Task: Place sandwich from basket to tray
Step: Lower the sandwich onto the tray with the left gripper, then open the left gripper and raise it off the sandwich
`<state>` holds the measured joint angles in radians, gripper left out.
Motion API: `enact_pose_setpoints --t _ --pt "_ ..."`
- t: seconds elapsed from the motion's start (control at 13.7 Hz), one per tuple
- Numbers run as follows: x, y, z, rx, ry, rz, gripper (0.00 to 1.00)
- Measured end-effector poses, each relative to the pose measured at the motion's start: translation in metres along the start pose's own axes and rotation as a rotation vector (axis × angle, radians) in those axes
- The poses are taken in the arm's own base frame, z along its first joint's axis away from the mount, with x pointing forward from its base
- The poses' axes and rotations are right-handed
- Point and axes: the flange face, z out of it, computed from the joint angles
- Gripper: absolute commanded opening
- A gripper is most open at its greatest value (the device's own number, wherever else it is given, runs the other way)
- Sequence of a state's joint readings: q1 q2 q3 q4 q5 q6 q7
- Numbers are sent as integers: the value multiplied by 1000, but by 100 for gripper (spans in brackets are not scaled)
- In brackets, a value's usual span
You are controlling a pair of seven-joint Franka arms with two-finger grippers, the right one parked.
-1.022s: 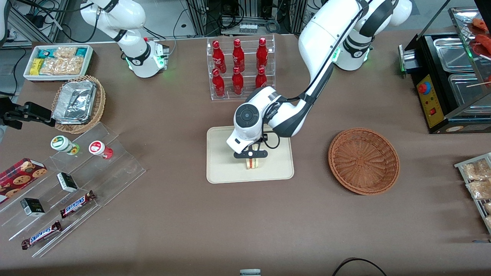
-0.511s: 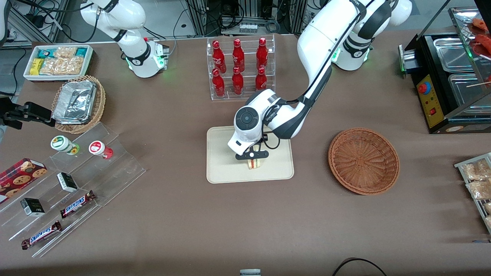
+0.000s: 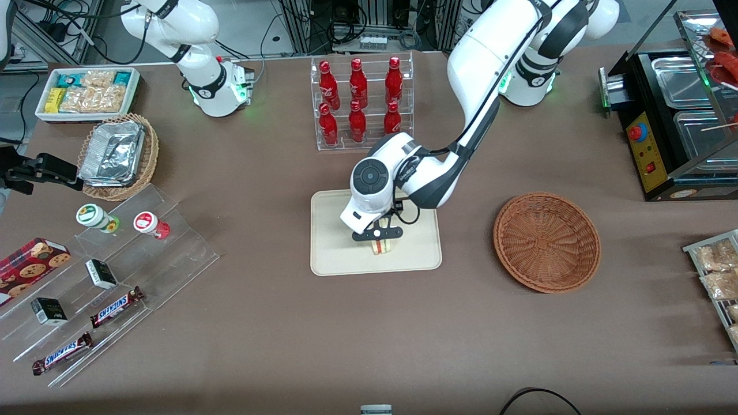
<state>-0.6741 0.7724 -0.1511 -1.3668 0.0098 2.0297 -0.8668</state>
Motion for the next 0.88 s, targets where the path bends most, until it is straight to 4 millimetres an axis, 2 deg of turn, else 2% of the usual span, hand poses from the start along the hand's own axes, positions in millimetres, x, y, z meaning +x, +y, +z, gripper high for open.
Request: enact_pose_setpoints --t 0.15,0.44,0.58,0.73,0.88 --pt "0 1 -26 12 -7 0 100" --pt "-3 -5 -101 38 -21 -1 100" --pt "2 -13 -122 33 -11 43 100" --pt "14 -31 -135 38 -13 102 100" --pt "33 -63 -147 60 -45 149 100"
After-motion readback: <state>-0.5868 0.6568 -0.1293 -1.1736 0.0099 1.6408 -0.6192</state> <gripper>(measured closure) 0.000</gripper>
